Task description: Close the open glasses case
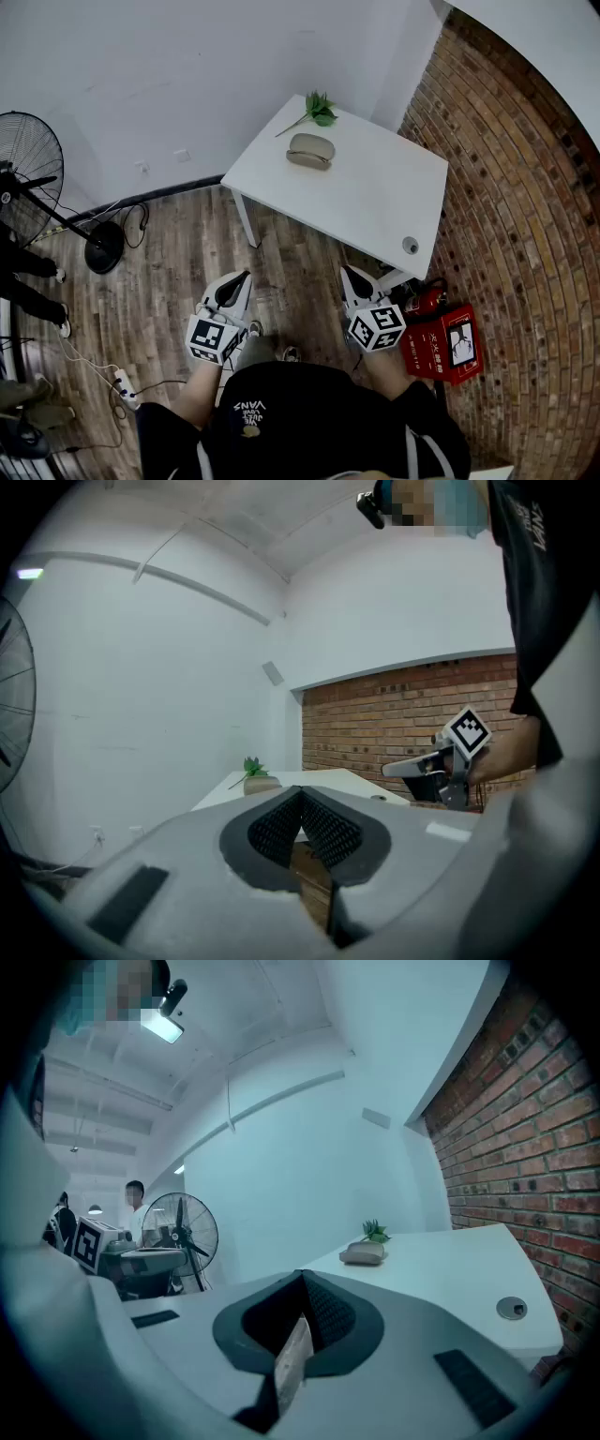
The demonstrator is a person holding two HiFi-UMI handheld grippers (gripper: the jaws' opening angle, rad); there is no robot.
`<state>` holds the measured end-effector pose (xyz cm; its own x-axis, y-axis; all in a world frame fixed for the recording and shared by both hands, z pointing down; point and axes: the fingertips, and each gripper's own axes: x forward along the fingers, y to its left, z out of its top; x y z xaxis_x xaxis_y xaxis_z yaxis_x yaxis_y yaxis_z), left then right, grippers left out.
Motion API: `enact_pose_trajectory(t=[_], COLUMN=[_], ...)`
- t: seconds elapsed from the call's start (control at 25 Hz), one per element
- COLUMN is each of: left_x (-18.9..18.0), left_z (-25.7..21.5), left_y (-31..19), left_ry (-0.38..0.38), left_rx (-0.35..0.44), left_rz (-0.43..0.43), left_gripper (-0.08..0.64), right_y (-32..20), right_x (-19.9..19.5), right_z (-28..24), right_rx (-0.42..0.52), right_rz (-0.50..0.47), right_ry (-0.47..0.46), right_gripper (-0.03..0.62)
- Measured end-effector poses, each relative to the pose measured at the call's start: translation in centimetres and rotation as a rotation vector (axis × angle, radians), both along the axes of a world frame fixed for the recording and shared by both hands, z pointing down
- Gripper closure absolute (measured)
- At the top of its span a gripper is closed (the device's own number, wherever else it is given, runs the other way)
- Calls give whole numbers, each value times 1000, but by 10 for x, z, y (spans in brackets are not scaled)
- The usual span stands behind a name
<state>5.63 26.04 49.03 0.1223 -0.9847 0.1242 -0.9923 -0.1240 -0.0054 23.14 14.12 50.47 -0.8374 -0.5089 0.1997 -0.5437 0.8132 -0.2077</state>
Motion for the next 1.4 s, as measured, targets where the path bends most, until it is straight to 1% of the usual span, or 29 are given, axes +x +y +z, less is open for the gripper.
enact_pose_trajectory(t=[0.28,0.48,0.52,0.56,0.6,0.64,0.68,0.76,0.84,1.04,1.24,1.4], left_x=[-1,-13,-16,-20,-23,-27,-31,-42,-60,-110,-150,-174], left_z=[10,19,20,22,23,25,27,29,29,29,28,32], left_y=[-3,-17,-23,-31,-39,-47,-54,-68,-82,-120,-159,-187], left_ry=[15,40,51,65,75,79,82,88,89,97,88,87], left_rx=[-10,-6,-4,-6,-11,-17,-25,-41,-48,-72,-91,-101], left_rz=[-5,11,21,33,45,60,75,102,121,166,251,315], left_gripper=[549,549,523,387,286,282,281,254,236,225,207,201], right_y=[-5,-17,-20,-25,-31,-37,-43,-54,-66,-97,-126,-142], right_x=[-5,-18,-22,-27,-32,-38,-44,-57,-74,-114,-147,-165], right_z=[8,12,13,14,14,15,15,16,18,19,17,20], right_rx=[-10,-30,-33,-34,-36,-37,-39,-44,-50,-55,-58,-64], right_rz=[-11,-1,0,2,5,9,14,28,47,111,193,257], right_ry=[-10,-45,-46,-46,-45,-44,-42,-38,-34,-25,-26,-23], right_gripper=[594,591,546,498,468,452,421,367,360,348,344,344])
